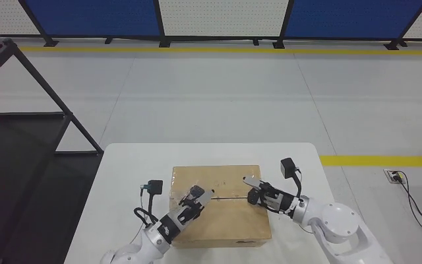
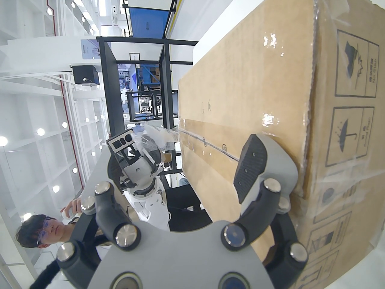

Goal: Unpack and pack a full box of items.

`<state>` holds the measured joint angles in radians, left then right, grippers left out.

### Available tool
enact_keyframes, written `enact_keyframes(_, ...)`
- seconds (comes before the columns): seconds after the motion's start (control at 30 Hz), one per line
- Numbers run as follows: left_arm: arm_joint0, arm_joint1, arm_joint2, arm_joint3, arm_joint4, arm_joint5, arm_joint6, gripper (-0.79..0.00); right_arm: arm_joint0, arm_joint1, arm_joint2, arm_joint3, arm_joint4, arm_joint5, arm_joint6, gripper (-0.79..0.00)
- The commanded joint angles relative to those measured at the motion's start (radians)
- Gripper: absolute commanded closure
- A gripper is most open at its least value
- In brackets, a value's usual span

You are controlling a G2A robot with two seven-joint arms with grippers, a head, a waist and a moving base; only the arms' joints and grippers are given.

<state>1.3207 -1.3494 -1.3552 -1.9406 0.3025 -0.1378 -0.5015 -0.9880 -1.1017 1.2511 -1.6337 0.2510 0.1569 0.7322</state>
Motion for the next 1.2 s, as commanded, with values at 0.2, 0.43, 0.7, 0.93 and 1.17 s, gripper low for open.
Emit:
enact_keyframes(0.2,0.006,0.001,0.024,-0.021,0.007,-0.031,0.064,-0.785,-0.008,0.001,0.005,-0.008,0.002,0.002,-0.001,-0.785)
enact_keyframes(0.43,0.02,0.002,0.044,-0.041,0.002,-0.094,0.116,-0.785,-0.002,0.0,0.002,-0.002,0.003,0.001,0.001,-0.785)
enact_keyframes(0.7,0.01,0.0,0.068,-0.038,0.009,-0.126,0.199,-0.785,-0.004,0.001,0.01,0.003,0.005,-0.002,0.005,-0.785)
enact_keyframes(0.93,0.003,0.001,0.063,-0.027,-0.013,-0.126,0.21,-0.785,-0.015,0.003,0.021,-0.001,0.007,-0.005,0.004,-0.785)
enact_keyframes(1.17,0.047,0.005,0.057,-0.043,-0.028,-0.177,0.233,-0.785,-0.008,0.002,0.013,0.0,0.005,-0.005,0.005,-0.785)
